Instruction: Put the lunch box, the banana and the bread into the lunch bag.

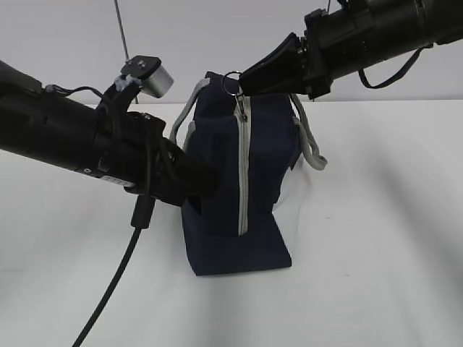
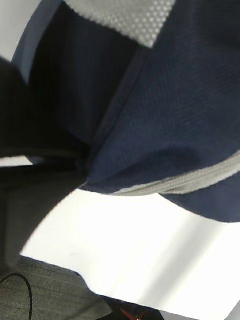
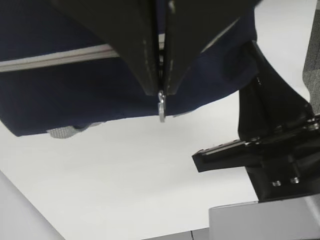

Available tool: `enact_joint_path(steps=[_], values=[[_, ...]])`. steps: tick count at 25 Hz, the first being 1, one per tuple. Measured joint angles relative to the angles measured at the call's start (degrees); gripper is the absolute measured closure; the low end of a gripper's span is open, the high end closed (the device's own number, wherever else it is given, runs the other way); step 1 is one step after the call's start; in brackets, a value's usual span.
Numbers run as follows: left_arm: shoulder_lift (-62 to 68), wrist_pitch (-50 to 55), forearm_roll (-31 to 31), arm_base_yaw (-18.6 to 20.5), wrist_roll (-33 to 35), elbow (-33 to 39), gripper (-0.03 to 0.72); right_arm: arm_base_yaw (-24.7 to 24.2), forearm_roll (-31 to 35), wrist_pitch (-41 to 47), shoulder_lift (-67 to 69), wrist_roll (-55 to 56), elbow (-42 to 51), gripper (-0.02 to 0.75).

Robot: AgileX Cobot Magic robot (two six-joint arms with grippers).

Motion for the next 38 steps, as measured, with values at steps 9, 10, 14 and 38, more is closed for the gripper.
enact_joint_path(steps=[9, 10, 14, 38], values=[[0.0, 0.0, 1.8, 0.0, 0.0, 0.0, 0.685, -0.6, 0.2, -1.4, 8.6, 0.5, -9.3, 0.738], [0.0, 0.0, 1.9, 0.0, 0.0, 0.0, 0.685, -0.9, 0.2, -1.1, 9.8, 0.9, -11.0, 0.738], [0.0, -0.3, 1.9, 0.0, 0.0, 0.8, 0.685, -1.3, 0.1, 1.1, 14.9, 3.2, -17.9, 0.738], [0.0, 3.3, 1.3, 0.1, -0.2, 5.9, 0.685, -2.1, -1.4, -3.6, 25.9, 7.3, -35.3, 0.738]])
